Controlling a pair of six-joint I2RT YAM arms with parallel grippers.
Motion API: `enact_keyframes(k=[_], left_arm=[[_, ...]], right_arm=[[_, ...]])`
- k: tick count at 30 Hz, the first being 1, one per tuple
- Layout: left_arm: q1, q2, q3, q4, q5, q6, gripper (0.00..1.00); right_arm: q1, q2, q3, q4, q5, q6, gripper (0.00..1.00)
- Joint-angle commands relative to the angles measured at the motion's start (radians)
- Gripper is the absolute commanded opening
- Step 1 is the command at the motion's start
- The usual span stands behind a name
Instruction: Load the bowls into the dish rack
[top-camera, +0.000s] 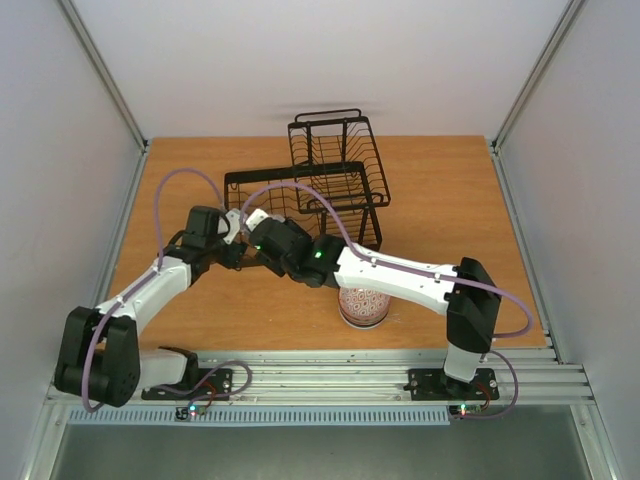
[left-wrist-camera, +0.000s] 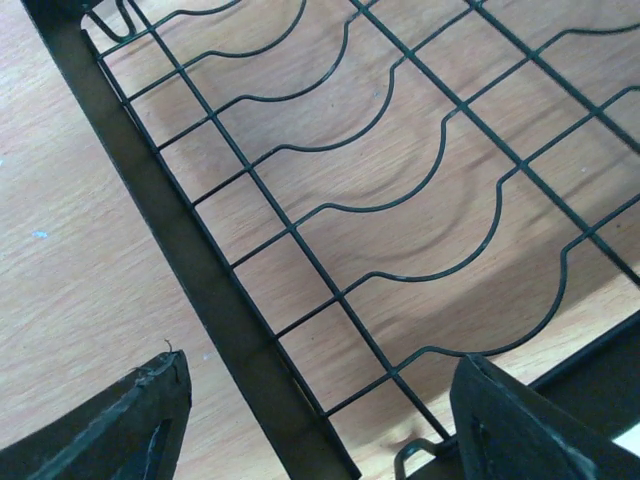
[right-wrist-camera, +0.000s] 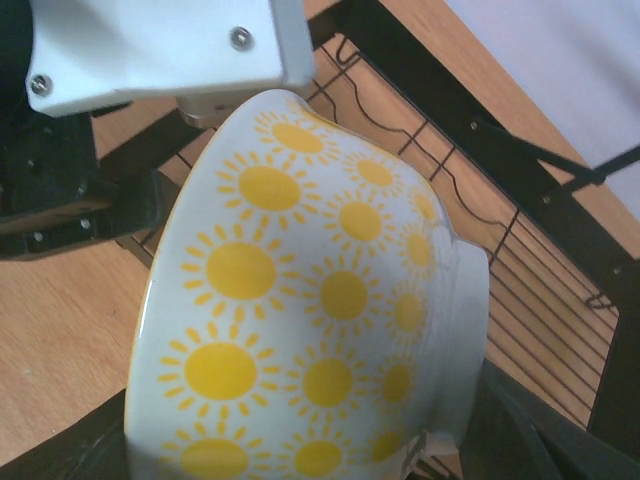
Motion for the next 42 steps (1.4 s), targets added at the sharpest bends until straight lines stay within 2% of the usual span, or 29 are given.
enact_keyframes(k=[1,8,13,17,20,27,42], left_arm=[[0.038,-0.044,-0.024,0.065,0.046,-0.023,0.73],[0.262,-0.125,-0.063,0.125,0.178,-0.097,0.73],[0.364,-0.171,-0.087,0.153,0.215,-0.13,0.74],[0.423,-0.204,-0.105,0.172,0.26,-0.162,0.73],[0.431,-0.213,-0.122,0.18,0.284,-0.164,0.74],[0.439,-0.197,-0.124,0.183,0.313,-0.156,0.74],[0.439,-0.205,-0.127,0.177,0.341,-0.146,0.74]], right_arm=[[0.037,0.067,0.103,0.023,0.069,-0.087,0.01],[0.043,0.192,0.208,0.002,0.133,-0.16,0.01],[0.042,0.288,0.292,0.0,0.178,-0.225,0.01],[0.036,0.401,0.382,0.021,0.269,-0.311,0.01],[0.011,0.485,0.461,0.023,0.33,-0.336,0.01],[-0.062,0.659,0.67,-0.098,0.388,-0.298,0.01],[-0.125,0.79,0.82,-0.111,0.499,-0.357,0.01]])
